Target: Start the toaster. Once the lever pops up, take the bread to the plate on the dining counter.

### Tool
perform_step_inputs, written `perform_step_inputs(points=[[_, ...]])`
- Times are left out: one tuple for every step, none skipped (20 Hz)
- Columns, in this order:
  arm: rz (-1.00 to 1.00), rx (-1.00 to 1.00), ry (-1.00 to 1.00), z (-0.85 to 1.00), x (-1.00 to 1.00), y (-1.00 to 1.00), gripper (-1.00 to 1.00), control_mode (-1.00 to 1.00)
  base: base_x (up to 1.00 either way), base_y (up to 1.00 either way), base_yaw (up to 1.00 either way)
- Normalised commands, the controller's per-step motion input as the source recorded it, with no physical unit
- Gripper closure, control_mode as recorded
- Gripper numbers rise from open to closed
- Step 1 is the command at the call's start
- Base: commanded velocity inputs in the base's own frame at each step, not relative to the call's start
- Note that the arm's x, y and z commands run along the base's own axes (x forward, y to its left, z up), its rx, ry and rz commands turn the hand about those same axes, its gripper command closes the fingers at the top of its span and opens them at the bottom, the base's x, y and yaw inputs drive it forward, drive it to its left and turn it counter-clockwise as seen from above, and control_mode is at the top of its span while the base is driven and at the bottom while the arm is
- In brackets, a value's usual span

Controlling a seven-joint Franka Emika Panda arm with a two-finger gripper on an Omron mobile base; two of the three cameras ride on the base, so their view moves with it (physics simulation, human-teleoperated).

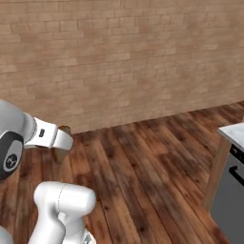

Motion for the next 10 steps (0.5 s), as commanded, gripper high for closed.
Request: perform_step_inputs(points=[[0.00, 0.00, 0.00, 0.00, 0.00, 0.00, 1.00, 1.00, 1.00, 0.86, -0.51], [0.00, 0.00, 0.00, 0.00, 0.00, 0.00, 1.00, 1.00, 1.00, 0.88, -0.56], [0.00, 0.00, 0.00, 0.00, 0.00, 0.00, 1.00, 1.00, 0.93, 0.89, -0.60], [0.00, 0.00, 0.00, 0.00, 0.00, 0.00, 1.00, 1.00, 0.89, 0.89, -0.61], [0.00, 0.00, 0.00, 0.00, 0.00, 0.00, 1.00, 1.00, 0.89, 0.89, -0.61], [0.00, 0.00, 0.00, 0.00, 0.00, 0.00, 1.00, 1.00, 0.86, 0.90, -0.62], [0.00, 0.00, 0.00, 0.00, 0.00, 0.00, 1.00, 1.00, 0.84, 0.90, -0.63], [0.00, 0.00, 0.00, 0.00, 0.00, 0.00, 1.00, 1.00, 0.81, 0.90, -0.64], [0.00, 0.00, 0.00, 0.00, 0.00, 0.00, 1.00, 1.00, 0.81, 0.89, -0.64], [0.00, 0.00, 0.00, 0.00, 0.00, 0.00, 1.00, 1.00, 0.81, 0.89, -0.64]])
